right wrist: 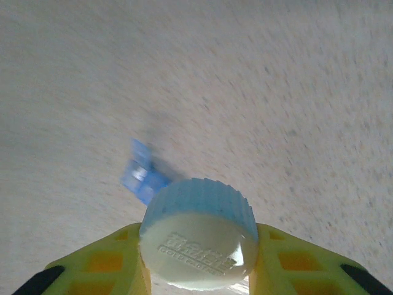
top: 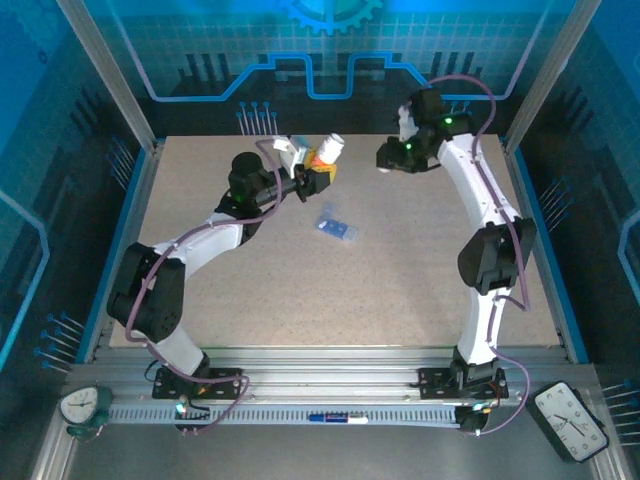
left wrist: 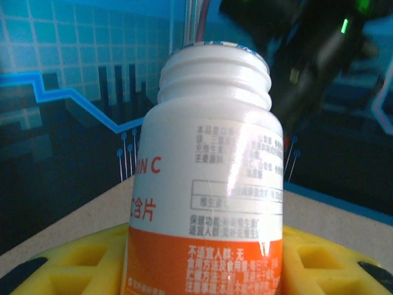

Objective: Sort the pills into containers

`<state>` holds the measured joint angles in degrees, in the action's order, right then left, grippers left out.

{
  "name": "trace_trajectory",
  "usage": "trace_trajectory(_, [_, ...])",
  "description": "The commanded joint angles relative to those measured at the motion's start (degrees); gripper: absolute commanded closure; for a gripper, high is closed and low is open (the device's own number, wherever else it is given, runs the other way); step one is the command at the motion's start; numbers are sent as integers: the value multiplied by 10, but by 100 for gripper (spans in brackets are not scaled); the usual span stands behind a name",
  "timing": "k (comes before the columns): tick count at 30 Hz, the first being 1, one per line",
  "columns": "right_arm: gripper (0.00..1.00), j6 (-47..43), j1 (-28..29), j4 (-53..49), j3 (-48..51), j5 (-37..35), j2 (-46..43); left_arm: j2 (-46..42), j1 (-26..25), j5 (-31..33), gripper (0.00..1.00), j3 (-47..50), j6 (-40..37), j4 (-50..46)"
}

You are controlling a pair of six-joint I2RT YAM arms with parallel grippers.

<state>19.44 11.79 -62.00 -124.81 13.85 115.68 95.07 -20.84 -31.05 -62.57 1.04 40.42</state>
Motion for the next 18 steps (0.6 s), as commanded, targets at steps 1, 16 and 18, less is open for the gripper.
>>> trace_trajectory(1, [63, -1, -13, -54, -76, 106, 35, 10, -4, -20, 100, 10, -39, -20])
trace_trajectory(16, [62, -73, -26, -148, -178, 251, 69, 38, -8, -31, 100, 15, -112, -60])
trace_trajectory(18, [63, -87, -26, -158, -174, 262, 68, 41, -7, -34, 100, 13, -120, -67])
